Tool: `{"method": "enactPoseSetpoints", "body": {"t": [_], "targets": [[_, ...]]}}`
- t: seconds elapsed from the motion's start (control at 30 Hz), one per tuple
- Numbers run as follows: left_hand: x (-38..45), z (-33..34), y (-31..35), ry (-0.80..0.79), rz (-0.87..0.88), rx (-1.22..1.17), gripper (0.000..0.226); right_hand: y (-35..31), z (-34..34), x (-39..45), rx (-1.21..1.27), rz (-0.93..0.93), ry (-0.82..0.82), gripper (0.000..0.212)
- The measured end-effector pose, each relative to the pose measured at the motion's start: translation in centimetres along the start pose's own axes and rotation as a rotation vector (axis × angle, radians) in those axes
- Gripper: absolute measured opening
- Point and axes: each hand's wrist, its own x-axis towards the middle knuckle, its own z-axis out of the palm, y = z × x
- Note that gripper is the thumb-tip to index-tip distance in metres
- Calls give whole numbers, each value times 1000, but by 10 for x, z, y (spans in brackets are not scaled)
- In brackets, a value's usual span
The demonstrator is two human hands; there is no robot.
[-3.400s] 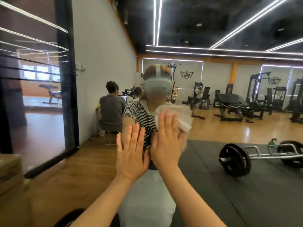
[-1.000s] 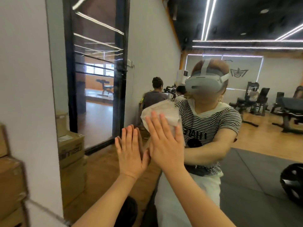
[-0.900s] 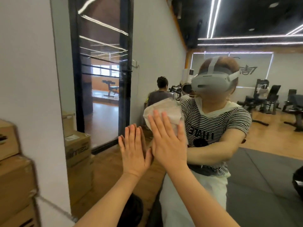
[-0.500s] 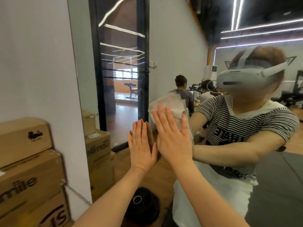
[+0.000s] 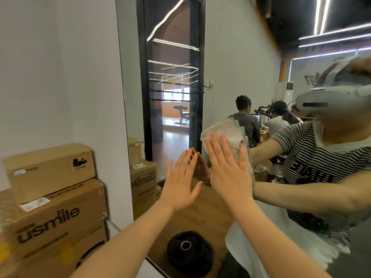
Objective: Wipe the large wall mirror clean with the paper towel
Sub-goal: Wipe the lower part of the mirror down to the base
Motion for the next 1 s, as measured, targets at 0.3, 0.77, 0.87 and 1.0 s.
{"method": "enactPoseSetpoints", "body": {"t": [0.3,0.77,0.87,1.0], "targets": [[0,-22,-6,-120,52,72,71,5,-1,-2,35,-31,3,104],[12,-16,-90,136,304,204,68,-21,8,1,14,164,127,59],[16,-7,-134,136,162,108,75,-44,14,13,49,337,133,61],[23,9,-185,118,122,5,87,-79,24,39,41,561,147,67]]}}
